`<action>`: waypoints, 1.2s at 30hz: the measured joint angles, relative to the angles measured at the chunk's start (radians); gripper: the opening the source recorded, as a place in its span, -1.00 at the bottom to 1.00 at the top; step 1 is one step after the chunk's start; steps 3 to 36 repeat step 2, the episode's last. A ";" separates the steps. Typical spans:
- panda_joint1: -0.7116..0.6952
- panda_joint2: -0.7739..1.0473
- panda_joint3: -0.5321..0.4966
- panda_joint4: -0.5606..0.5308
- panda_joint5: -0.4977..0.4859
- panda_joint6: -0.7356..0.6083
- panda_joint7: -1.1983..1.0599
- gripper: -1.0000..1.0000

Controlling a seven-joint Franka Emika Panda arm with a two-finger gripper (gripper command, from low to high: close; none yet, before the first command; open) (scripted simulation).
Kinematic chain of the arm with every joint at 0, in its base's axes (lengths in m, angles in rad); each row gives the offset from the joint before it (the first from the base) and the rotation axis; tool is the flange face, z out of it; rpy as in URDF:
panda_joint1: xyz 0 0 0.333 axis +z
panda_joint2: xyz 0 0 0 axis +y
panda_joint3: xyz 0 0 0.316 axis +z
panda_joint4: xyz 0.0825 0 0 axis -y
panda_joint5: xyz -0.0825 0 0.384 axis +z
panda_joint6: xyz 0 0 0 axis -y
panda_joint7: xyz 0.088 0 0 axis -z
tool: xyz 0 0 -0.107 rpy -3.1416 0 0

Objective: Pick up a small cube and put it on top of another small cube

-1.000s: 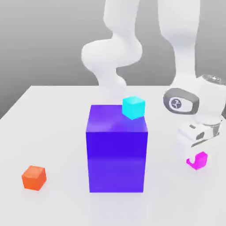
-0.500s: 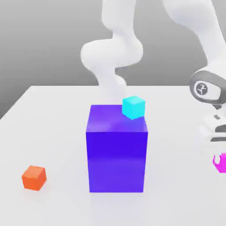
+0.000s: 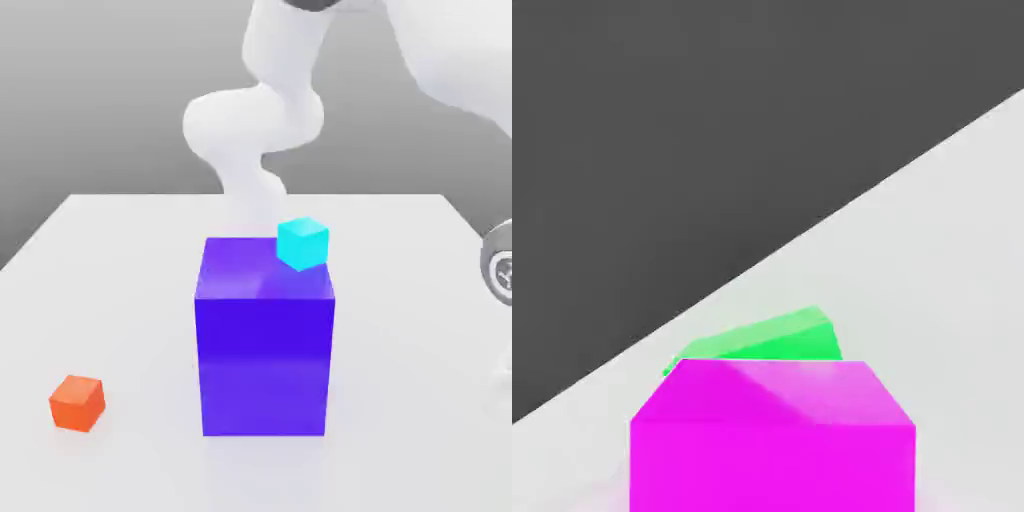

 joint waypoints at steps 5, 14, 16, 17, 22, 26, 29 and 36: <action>0.000 0.000 0.000 0.000 0.000 0.000 0.000 1.00; 0.000 0.000 0.000 0.000 0.000 0.000 0.000 1.00; 0.000 0.000 0.000 0.000 0.000 0.000 0.000 1.00; 0.000 0.000 0.000 0.000 0.000 0.000 0.000 1.00; 0.000 0.000 0.000 0.000 0.000 0.000 0.000 1.00; 0.000 0.000 0.000 0.000 0.000 0.000 0.000 1.00; 0.000 0.000 0.000 0.000 0.000 0.000 0.000 1.00; 0.000 0.000 0.000 0.000 0.000 0.000 0.000 1.00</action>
